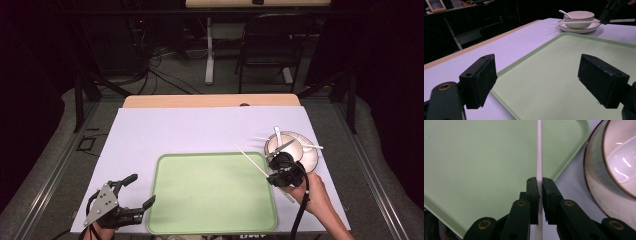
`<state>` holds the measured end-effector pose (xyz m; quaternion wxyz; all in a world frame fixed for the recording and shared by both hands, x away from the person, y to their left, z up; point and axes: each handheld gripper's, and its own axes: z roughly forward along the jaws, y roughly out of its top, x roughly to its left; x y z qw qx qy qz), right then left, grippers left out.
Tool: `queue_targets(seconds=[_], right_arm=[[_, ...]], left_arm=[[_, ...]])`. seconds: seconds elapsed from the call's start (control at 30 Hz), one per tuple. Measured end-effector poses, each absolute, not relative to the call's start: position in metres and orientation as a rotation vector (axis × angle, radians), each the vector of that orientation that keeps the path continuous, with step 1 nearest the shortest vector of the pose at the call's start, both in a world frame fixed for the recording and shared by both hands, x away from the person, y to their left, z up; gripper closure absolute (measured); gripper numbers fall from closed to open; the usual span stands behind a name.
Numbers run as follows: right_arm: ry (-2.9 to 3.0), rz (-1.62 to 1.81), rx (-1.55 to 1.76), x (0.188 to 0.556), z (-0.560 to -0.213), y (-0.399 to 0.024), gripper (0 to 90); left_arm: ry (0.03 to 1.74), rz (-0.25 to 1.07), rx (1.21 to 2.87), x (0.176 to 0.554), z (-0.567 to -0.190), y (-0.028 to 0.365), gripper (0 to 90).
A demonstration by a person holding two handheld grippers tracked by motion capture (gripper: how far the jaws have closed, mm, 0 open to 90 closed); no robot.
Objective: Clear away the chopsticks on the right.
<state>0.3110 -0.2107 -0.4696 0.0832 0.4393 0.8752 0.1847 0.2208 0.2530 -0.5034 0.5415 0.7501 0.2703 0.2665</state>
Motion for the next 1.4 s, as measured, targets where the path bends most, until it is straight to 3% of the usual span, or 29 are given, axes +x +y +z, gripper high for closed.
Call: queue_targets(seconds=[0.63, 1.03, 1.27, 1.3, 1.33, 1.37, 1.4], right_arm=[[2.538, 0.665, 1.544, 0.313, -0.522, -0.19, 84.0], [2.557, 0.553, 1.549, 0.309, -0.528, -0.181, 83.5], [2.579, 0.552, 1.457, 0.307, -0.528, -0.179, 62.2], [2.65, 0.403, 1.449, 0.307, -0.52, -0.18, 59.5], [2.641, 0.427, 1.443, 0.307, -0.521, -0.179, 55.6], [2.541, 0.666, 1.424, 0.305, -0.532, -0.178, 52.5], [2.583, 0.599, 1.406, 0.305, -0.526, -0.179, 46.4]], left_arm=[[0.644, 0.633, 1.782, 0.221, -0.503, 0.253, 15.4], [0.642, 0.633, 1.78, 0.221, -0.503, 0.253, 15.4], [0.64, 0.633, 1.781, 0.22, -0.503, 0.253, 15.4], [0.639, 0.632, 1.781, 0.22, -0.503, 0.253, 15.4], [0.639, 0.632, 1.781, 0.22, -0.503, 0.253, 15.4], [0.639, 0.633, 1.781, 0.22, -0.503, 0.254, 15.4], [0.639, 0.633, 1.78, 0.22, -0.503, 0.254, 15.4]])
